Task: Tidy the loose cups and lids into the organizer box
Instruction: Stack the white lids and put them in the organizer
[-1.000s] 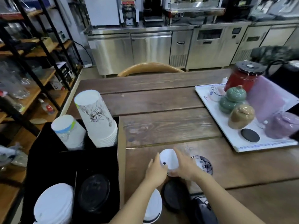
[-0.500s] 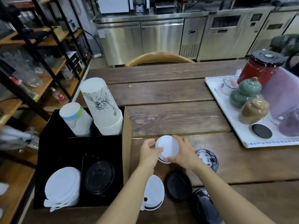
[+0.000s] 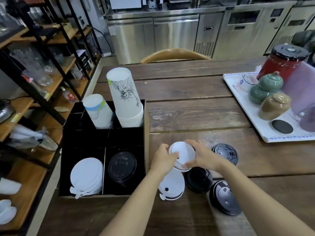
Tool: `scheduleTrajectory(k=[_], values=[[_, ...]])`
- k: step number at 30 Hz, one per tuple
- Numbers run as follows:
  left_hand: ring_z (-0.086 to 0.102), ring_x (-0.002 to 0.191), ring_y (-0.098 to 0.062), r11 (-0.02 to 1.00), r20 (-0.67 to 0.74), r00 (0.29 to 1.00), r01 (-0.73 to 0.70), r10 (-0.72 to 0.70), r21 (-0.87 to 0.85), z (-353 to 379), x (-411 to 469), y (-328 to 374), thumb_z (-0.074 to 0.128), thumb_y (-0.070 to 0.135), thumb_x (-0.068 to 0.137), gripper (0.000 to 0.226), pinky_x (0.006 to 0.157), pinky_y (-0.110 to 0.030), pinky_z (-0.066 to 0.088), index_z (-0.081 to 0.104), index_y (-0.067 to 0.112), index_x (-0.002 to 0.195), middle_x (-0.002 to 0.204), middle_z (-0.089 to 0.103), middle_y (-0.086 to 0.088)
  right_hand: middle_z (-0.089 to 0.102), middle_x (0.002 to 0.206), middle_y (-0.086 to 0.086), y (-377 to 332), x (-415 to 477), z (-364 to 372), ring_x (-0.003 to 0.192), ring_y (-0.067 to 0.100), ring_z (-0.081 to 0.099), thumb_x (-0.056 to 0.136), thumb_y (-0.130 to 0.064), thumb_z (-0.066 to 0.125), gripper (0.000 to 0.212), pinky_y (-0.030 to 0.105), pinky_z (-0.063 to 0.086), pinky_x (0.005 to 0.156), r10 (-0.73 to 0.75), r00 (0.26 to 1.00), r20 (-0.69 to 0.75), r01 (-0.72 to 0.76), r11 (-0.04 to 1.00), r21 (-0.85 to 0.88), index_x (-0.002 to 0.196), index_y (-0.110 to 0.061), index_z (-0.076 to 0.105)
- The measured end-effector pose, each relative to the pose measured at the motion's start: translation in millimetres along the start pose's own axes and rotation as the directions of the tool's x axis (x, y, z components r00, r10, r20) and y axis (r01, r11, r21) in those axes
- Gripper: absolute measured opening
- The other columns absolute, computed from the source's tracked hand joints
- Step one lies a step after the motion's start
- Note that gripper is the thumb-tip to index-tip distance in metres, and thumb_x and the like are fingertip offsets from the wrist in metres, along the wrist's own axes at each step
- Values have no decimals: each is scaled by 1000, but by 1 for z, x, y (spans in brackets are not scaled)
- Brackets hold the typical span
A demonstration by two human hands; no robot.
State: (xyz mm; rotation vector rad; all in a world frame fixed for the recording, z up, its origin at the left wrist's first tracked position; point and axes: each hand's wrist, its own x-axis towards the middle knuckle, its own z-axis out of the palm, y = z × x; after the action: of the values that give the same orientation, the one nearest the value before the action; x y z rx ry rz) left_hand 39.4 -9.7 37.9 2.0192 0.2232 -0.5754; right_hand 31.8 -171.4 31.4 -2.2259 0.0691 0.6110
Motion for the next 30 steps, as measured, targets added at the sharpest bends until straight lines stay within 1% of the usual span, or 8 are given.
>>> scheduleTrajectory(k=[4, 8, 11, 14, 17, 21, 25, 30], values=[[55, 108, -27, 981, 34, 999, -24, 18, 193, -4, -14, -12, 52, 33, 90, 42, 86, -36, 45, 48, 8, 122, 121, 57, -9, 31, 131, 0, -5, -9, 14, 116, 19, 38, 65, -28, 80, 91, 33, 37, 94, 10, 999, 32, -8, 999, -53, 139, -32, 26], [43, 126, -31, 961, 23, 998, 57, -66, 270, -3, -26, -25, 49, 42, 89, 60, 102, -44, 43, 36, 9, 137, 140, 40, -11, 33, 130, -1, -12, -16, 33, 120, 19, 37, 58, -36, 79, 94, 35, 37, 100, 14, 998, 67, -10, 997, -71, 136, -33, 29], [36, 131, -30, 972, 65, 973, 216, -222, 93, -1, -36, -30, 46, 48, 90, 69, 93, -40, 44, 20, 16, 146, 149, 25, -6, 33, 127, -4, -14, -20, 45, 122, 27, 38, 55, -44, 76, 95, 47, 36, 105, 38, 995, 94, -26, 992, -124, 135, -37, 26], [41, 122, -30, 911, 119, 925, 376, -360, -169, 1, -41, -34, 43, 51, 90, 68, 80, -41, 46, 19, 19, 146, 148, 29, -2, 31, 134, -1, -14, -25, 53, 122, 31, 36, 66, -40, 76, 92, 46, 34, 104, 45, 991, 127, -17, 977, -211, 140, -32, 22], [43, 106, -26, 843, 120, 905, 425, -409, -330, 1, -42, -36, 42, 50, 92, 61, 83, -40, 46, 28, 17, 141, 118, 45, 1, 35, 136, 2, -16, -29, 58, 109, 22, 31, 70, -37, 74, 88, 39, 28, 101, 20, 992, 124, 21, 948, -319, 141, -26, 23], [43, 100, -25, 824, 94, 906, 415, -413, -385, 4, -43, -39, 41, 47, 94, 53, 95, -41, 48, 35, 18, 138, 82, 44, 5, 42, 135, -1, -15, -29, 54, 106, 19, 31, 71, -36, 73, 82, 38, 24, 101, 18, 993, 120, 22, 946, -323, 137, -25, 26], [45, 97, -23, 829, 80, 912, 401, -403, -390, 10, -38, -42, 43, 37, 95, 41, 92, -42, 49, 42, 15, 130, 84, 46, 5, 42, 130, -2, -11, -27, 52, 106, 19, 35, 72, -31, 72, 80, 36, 26, 95, 9, 989, 150, 41, 943, -330, 137, -25, 25], [49, 101, -27, 843, 65, 920, 381, -387, -379, 14, -34, -49, 49, 23, 93, 32, 83, -40, 50, 48, 12, 124, 114, 47, -5, 43, 104, -8, -8, -27, 44, 89, 18, 33, 73, -8, 60, 60, 36, 25, 79, -64, 980, 191, 130, 925, -356, 124, -25, 35]])
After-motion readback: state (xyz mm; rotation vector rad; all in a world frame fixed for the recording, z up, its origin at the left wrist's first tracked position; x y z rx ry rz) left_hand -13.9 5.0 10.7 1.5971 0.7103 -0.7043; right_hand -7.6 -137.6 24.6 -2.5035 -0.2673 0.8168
